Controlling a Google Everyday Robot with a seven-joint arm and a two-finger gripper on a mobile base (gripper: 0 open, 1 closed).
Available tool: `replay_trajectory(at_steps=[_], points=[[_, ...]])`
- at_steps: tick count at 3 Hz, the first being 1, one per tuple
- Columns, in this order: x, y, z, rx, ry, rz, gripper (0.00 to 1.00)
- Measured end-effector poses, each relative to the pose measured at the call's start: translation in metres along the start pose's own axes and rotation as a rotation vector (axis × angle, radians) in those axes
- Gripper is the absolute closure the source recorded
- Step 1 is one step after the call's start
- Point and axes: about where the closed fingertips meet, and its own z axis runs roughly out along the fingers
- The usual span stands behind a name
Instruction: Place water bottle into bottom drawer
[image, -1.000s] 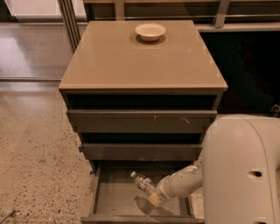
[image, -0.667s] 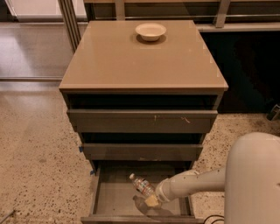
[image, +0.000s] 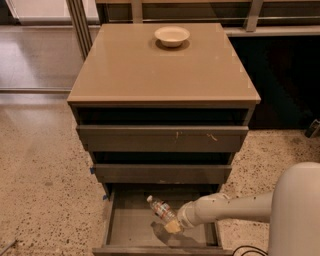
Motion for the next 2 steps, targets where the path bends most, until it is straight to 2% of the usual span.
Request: replay_trajectory(at_steps=[1,2], points=[[0.001,0.002,0.011,-0.014,0.018,-0.006,1.00],[0.007,-0.006,0.025,0.005,0.070,-0.031,1.00]])
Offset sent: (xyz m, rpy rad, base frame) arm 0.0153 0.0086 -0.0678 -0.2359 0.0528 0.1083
